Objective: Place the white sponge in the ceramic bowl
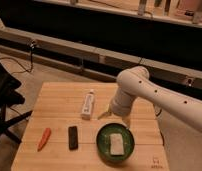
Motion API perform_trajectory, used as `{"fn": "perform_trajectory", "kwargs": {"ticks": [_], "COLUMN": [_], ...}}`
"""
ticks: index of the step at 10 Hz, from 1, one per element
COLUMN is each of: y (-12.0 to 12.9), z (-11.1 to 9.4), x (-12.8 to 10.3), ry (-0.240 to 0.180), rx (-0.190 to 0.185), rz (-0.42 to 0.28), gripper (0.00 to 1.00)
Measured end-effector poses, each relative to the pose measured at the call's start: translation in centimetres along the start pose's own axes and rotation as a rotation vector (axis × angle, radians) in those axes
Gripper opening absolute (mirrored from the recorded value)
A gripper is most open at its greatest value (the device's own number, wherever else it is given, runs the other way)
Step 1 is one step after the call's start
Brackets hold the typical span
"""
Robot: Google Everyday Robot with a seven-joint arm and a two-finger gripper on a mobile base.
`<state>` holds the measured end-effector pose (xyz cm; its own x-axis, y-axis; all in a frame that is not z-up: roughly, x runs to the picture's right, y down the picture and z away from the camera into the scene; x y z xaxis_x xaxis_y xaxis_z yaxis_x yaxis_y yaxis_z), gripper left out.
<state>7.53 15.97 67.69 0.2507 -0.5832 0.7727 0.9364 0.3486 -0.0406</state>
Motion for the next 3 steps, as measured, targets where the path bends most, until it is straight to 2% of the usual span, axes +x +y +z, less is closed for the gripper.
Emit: {"fn": "perform_trajectory", "kwargs": {"ticks": [2, 3], "y": [0.00, 0.01], "z": [0.03, 0.03], "x": [0.10, 0.11], "ry": [-0.001, -0.002], "rx": [0.001, 0.001], "rz": [0.002, 0.002], "gripper": [0.83, 0.93]}}
